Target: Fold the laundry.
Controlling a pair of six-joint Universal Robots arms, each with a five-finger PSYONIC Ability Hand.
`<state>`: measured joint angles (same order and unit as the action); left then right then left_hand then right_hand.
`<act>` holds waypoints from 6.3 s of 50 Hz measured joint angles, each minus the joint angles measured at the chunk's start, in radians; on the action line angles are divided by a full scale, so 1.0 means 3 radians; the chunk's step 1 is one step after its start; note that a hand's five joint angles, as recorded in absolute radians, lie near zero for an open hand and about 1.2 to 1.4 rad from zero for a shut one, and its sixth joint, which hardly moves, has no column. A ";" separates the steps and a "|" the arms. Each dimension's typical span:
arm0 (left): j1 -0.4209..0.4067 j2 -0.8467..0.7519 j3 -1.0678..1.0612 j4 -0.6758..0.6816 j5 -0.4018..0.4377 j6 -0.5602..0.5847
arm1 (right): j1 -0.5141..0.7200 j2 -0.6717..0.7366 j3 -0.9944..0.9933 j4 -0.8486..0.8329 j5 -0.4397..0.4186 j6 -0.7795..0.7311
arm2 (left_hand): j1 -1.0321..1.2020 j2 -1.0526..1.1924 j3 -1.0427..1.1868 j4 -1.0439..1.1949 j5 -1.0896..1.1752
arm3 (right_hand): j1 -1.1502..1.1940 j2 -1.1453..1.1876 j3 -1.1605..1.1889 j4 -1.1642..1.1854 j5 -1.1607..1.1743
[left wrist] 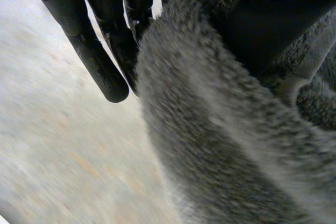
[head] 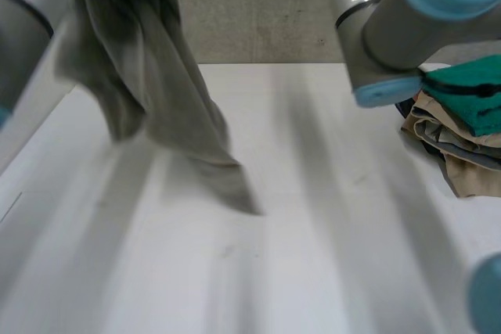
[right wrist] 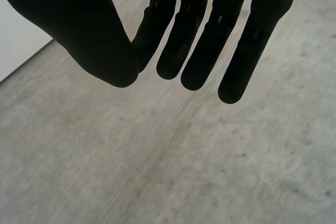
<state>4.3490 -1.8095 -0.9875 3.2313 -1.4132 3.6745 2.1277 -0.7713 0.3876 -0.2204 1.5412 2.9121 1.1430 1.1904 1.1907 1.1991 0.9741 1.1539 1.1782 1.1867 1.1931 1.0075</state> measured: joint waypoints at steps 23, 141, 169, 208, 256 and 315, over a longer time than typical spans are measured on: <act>0.0149 0.0192 -0.0757 -0.0732 0.0506 -0.0038 | -0.0170 0.0049 0.1411 0.0851 -0.1333 0.0513 | 0.0000 0.0004 0.0000 0.0000 0.0059 | -0.3037 -0.3171 -0.3198 -0.3187 -0.3195; 0.0799 -0.0253 -0.2393 -0.0769 0.0424 -0.0201 | -0.0617 0.0670 0.0971 0.2095 -0.0746 -0.1213 | -0.2453 -0.2634 -0.2632 -0.2683 -0.2537 | -0.1355 -0.1432 -0.1465 -0.1499 -0.1480; 0.0170 -0.1608 -0.0764 -0.0753 -0.0112 0.0176 | -0.1059 -0.0623 0.2456 0.2032 -0.1362 -0.1022 | -0.0301 -0.0541 -0.0552 -0.0617 -0.0466 | -0.0040 -0.0002 -0.0006 0.0001 -0.0007; 0.0209 -0.1302 -0.0007 -0.1677 -0.0119 -0.1008 | -0.0508 -0.1058 0.2800 -0.0506 -0.0397 -0.0441 | -0.2274 -0.2433 -0.2437 -0.2480 -0.2303 | -0.0040 -0.0002 0.0011 0.0017 0.0020; -0.0579 -0.2065 -0.0305 -0.0609 -0.0746 -0.0002 | -0.0193 -0.1534 0.2320 0.0151 -0.0368 -0.0397 | -0.1505 -0.1676 -0.1678 -0.1691 -0.1527 | -0.0040 -0.0002 0.0011 0.0018 0.0020; 0.0723 -0.1521 0.2012 -0.0330 0.0179 -0.0161 | -0.0431 -0.0273 0.0945 -0.0724 0.0199 -0.1364 | 0.0066 0.0022 0.0002 0.0002 0.0030 | -0.0040 -0.0002 0.0011 0.0019 0.0020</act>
<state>4.5658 -2.2658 -0.3840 3.1323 -1.3595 3.6262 1.9985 -0.8533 0.6711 -0.4377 1.6009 2.5028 1.1627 1.1970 1.1913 1.1997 0.9830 1.1417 1.1778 1.1901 1.1987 1.0136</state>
